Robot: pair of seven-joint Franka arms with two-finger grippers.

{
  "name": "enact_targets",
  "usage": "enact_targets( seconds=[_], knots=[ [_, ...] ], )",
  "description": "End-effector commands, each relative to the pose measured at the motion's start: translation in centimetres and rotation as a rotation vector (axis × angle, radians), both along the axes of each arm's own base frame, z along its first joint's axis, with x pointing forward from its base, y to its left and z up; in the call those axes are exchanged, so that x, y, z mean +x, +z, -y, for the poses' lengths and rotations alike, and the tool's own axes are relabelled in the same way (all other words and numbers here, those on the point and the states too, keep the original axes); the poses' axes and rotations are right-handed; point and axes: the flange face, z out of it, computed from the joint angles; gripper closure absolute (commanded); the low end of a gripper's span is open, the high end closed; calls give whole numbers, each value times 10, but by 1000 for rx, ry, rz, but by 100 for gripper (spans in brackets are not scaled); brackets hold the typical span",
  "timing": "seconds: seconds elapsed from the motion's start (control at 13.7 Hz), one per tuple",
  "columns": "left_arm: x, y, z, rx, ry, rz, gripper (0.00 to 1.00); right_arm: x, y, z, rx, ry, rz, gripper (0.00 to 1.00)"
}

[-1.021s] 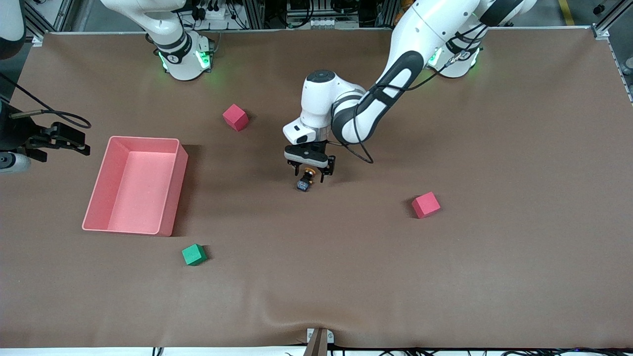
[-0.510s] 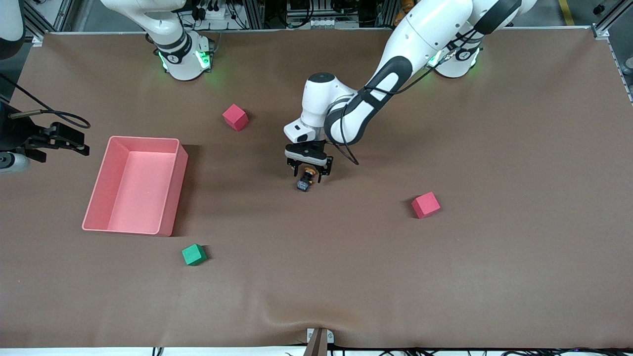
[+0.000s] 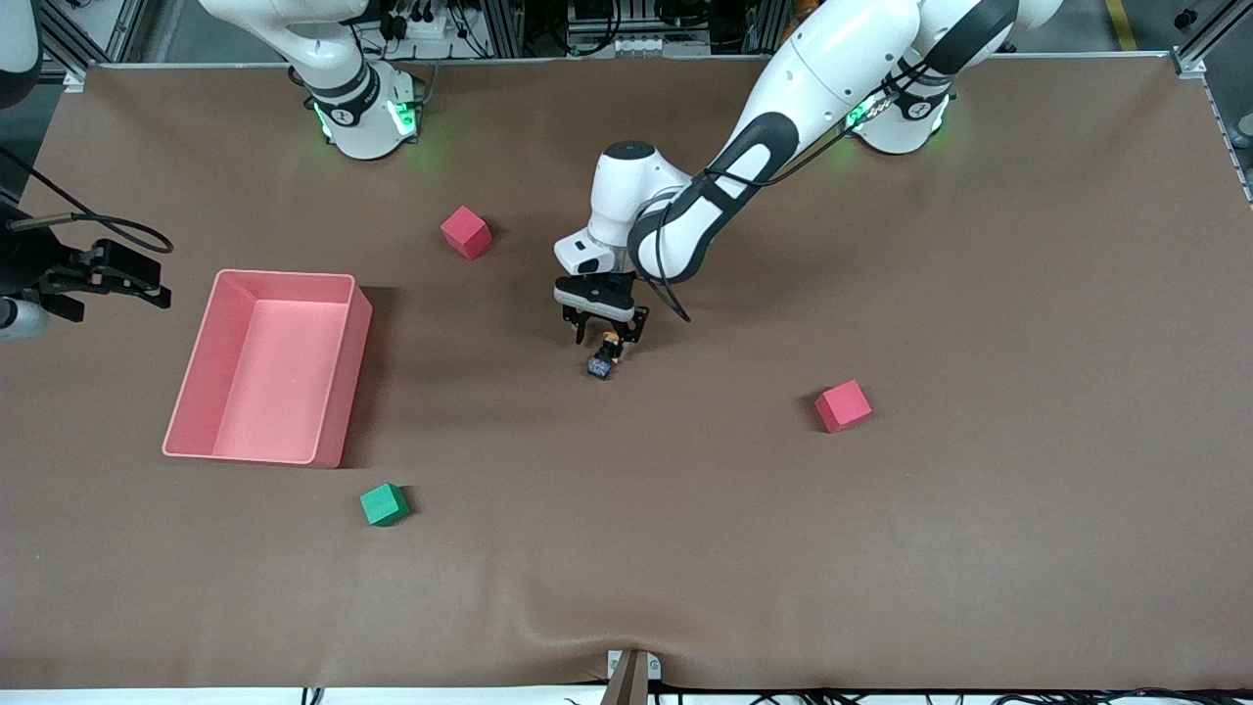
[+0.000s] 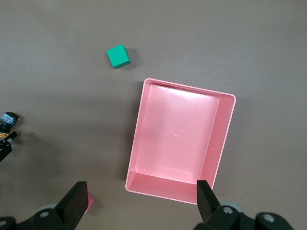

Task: Place and upright button with both arms
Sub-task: 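Lower the left gripper and grasp the button's black body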

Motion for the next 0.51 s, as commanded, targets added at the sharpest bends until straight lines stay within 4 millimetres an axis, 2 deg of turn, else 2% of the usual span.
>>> enact_targets(
  seconds=[0.0, 0.44],
  knots=[
    [9, 0, 5, -28, -14, 30, 24, -1, 8, 6, 8, 4, 13, 0],
    [12, -9, -1, -25, -61, 47, 25, -2, 13, 8, 6, 3, 21, 0]
  ],
)
